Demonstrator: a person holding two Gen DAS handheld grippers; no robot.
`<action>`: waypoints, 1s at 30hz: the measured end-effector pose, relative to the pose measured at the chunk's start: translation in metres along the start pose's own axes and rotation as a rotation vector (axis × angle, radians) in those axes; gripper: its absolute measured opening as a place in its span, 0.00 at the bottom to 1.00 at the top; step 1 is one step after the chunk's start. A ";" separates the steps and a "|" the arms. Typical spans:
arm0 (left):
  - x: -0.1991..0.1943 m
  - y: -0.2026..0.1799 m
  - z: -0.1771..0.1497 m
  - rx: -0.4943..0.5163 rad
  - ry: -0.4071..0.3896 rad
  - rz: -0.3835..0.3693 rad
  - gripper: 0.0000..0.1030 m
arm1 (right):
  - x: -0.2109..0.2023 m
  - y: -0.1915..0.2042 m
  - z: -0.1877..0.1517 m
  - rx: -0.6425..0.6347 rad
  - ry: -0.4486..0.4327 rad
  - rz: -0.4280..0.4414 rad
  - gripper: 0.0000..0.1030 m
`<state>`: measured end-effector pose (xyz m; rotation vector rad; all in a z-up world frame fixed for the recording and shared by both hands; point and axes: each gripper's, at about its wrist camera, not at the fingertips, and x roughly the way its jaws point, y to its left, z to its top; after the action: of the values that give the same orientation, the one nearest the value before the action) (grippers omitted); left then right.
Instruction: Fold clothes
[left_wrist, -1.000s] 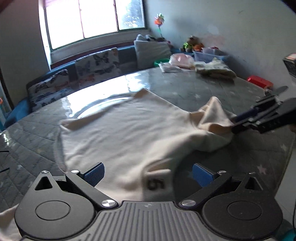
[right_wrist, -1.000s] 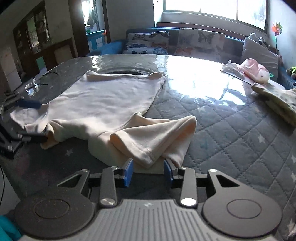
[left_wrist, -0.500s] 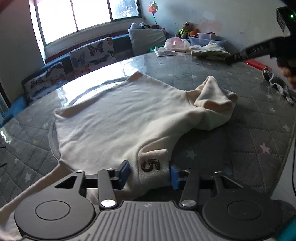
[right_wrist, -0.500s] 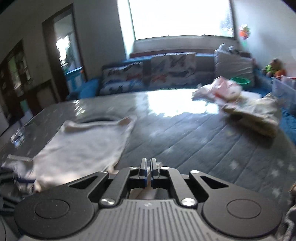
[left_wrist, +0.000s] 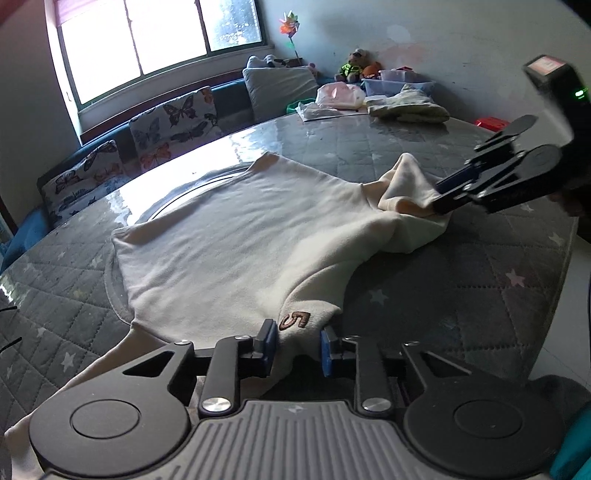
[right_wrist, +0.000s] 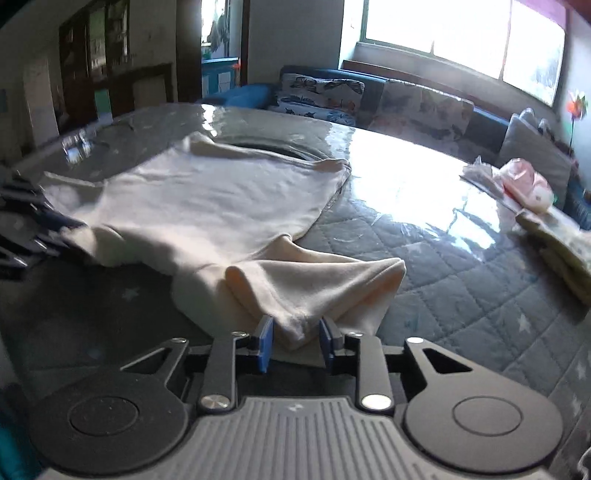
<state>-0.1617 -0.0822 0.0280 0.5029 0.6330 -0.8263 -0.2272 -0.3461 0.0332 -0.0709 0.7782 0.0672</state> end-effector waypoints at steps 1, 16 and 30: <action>0.000 0.000 -0.001 0.005 0.001 0.000 0.25 | 0.003 0.001 0.000 -0.003 0.001 -0.008 0.15; -0.014 0.024 -0.001 -0.050 -0.049 -0.057 0.21 | -0.082 -0.091 0.053 0.417 -0.333 0.038 0.05; -0.006 0.020 -0.003 -0.025 -0.023 -0.038 0.21 | -0.051 -0.125 0.011 0.456 -0.138 -0.353 0.30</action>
<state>-0.1497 -0.0656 0.0331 0.4587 0.6326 -0.8584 -0.2453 -0.4714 0.0818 0.2276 0.6185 -0.4355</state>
